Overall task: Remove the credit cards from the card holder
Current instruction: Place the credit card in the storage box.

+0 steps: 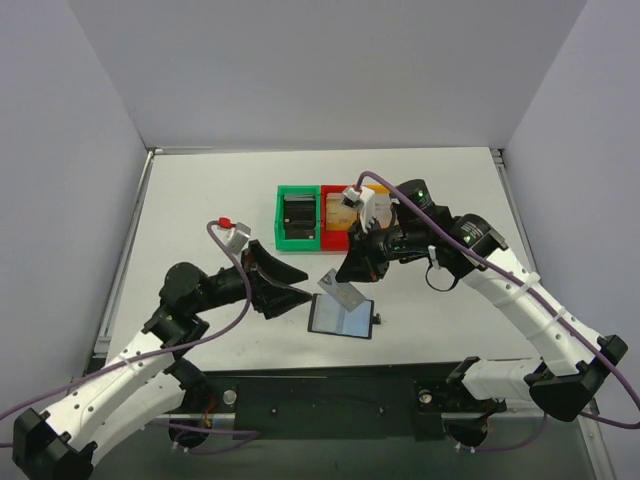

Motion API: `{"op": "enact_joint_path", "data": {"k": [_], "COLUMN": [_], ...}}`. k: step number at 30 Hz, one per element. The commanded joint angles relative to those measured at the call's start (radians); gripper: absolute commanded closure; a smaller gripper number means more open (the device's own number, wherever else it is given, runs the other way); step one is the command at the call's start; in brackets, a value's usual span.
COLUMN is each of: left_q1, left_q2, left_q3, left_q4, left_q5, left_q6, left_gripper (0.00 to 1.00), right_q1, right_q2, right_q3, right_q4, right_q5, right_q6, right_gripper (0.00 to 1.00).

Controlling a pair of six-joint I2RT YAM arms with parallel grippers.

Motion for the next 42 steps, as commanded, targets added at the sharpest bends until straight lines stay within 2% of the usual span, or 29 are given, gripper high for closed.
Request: {"op": "enact_joint_path", "data": {"k": [1, 5, 8, 10, 12, 13, 18, 21, 23, 25, 30, 35, 42], "left_q1": [0.027, 0.03, 0.03, 0.031, 0.031, 0.031, 0.03, 0.031, 0.03, 0.031, 0.03, 0.03, 0.031], "left_q2": [-0.143, -0.226, -0.237, -0.234, -0.235, -0.24, -0.263, -0.26, -0.25, -0.235, -0.194, -0.178, -0.163], "left_q3": [0.022, -0.02, -0.032, -0.041, -0.05, -0.052, -0.107, -0.147, -0.158, -0.164, -0.159, -0.13, -0.147], "left_q4": [-0.196, -0.236, -0.23, -0.228, -0.228, -0.227, -0.17, -0.132, -0.115, -0.104, -0.09, -0.162, -0.158], "left_q5": [-0.207, -0.306, -0.308, -0.289, -0.28, -0.277, -0.266, -0.26, -0.257, -0.257, -0.245, -0.237, -0.242], "left_q6": [0.081, 0.086, 0.063, 0.054, 0.043, 0.038, -0.031, -0.069, -0.089, -0.094, -0.095, -0.048, -0.055], "left_gripper": [0.19, 0.19, 0.19, 0.19, 0.2, 0.2, 0.21, 0.21, 0.21, 0.21, 0.23, 0.23, 0.24], "right_q1": [-0.009, 0.007, 0.008, 0.008, 0.007, -0.018, -0.234, -0.309, -0.386, -0.421, -0.457, -0.49, -0.536], "right_q2": [-0.017, 0.073, 0.14, 0.183, 0.202, 0.21, 0.262, 0.299, 0.328, 0.384, 0.48, 0.561, 0.613], "right_q3": [0.034, 0.095, 0.12, 0.123, 0.105, 0.105, 0.171, 0.189, 0.183, 0.183, 0.2, 0.235, 0.272], "right_q4": [0.027, 0.018, 0.016, 0.001, -0.002, 0.005, 0.004, -0.01, -0.008, -0.012, 0.016, 0.088, 0.123], "right_q5": [0.304, 0.663, 0.746, 0.707, 0.693, 0.684, 0.322, 0.221, 0.075, 0.032, 0.007, 0.004, 0.007], "right_q6": [-0.048, -0.109, -0.227, -0.507, -0.684, -0.711, -0.853, -0.988, -1.06, -1.152, -1.239, -1.225, -1.226], "right_gripper": [1.0, 1.0, 1.0, 1.0, 1.0, 1.0, 1.0, 1.0, 1.0, 1.0, 1.0, 1.0, 1.0]}}
